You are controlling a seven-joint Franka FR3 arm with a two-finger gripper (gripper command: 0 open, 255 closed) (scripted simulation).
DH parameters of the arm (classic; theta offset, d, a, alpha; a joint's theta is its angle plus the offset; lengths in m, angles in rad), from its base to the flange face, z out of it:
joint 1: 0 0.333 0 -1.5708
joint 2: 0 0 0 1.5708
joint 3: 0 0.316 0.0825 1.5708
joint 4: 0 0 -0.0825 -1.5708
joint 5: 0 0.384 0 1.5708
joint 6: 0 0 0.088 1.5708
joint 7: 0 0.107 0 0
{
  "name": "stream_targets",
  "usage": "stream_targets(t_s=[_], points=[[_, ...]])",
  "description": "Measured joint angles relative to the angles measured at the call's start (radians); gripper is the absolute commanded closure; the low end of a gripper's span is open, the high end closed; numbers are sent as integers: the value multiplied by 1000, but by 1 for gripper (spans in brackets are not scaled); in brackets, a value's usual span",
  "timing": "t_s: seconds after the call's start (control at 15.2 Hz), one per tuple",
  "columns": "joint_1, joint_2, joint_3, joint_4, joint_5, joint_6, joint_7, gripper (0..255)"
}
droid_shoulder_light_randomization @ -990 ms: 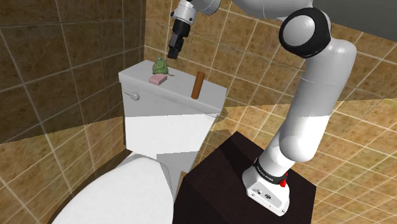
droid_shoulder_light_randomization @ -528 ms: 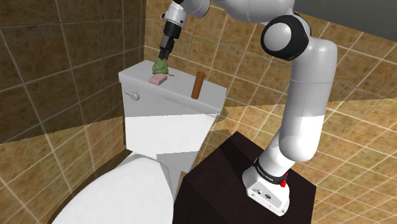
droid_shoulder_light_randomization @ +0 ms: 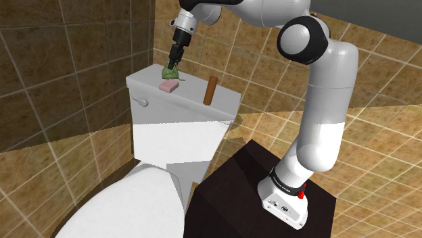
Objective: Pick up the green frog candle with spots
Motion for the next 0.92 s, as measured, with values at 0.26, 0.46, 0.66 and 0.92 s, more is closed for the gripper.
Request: stream_targets(t_s=[0.26, 0.46, 0.66, 0.92], points=[[0, -1, 0, -2, 0, 2, 0, 255], [0, 0, 0, 0, 1, 1, -1, 255], [-2, 2, 0, 26, -1, -24, 7, 255], [-6, 2, -1, 78, -3, -74, 22, 255]])
